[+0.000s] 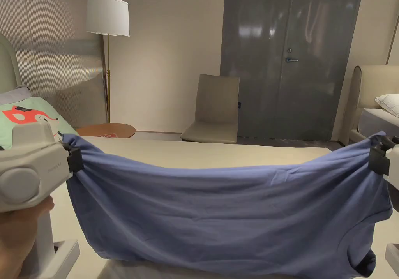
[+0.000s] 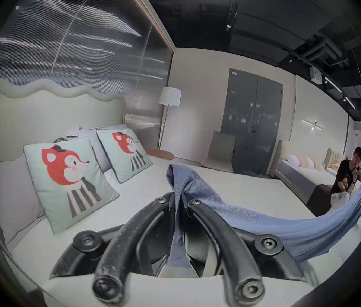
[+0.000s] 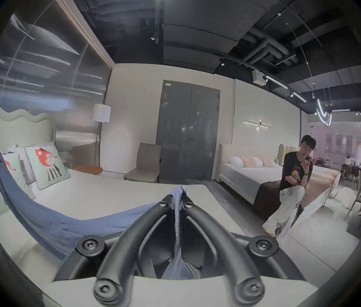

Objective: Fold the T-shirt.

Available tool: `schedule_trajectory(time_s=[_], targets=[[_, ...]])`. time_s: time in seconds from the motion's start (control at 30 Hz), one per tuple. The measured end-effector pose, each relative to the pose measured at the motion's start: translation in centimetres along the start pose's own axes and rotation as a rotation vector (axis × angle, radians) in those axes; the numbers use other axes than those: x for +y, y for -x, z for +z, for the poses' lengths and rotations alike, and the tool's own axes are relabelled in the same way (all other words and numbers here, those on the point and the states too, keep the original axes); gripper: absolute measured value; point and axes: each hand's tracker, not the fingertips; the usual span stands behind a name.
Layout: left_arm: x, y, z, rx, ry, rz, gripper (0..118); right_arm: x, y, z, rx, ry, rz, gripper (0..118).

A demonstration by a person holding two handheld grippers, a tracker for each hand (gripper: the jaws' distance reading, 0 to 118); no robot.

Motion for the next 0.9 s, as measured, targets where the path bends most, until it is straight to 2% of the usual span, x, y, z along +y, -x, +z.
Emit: schedule_trajectory(time_s=[0.17,0.5,0.63,0.9], targets=[[-4.0,1.5,5.1,-0.007,0.052,-0.022,2,-3.6,-0.8,5.1,0.020,0.055,-0.029,2],[-12.6,5.4,13.8,-0.019,0.254,-0.001,2,-12.7,-1.8,16.2,0.060,0.238,0.046,2],[-16.7,7.3,15.8,0.000,0.349,-0.006,2,-16.4,-1.8,19.0,0.069,0.338,0.021,2],[-23.4,10.2,16.6,0.026,0.537,-0.038,2,-23.0,-1.7,21.8,0.064,0.548,0.018,2]])
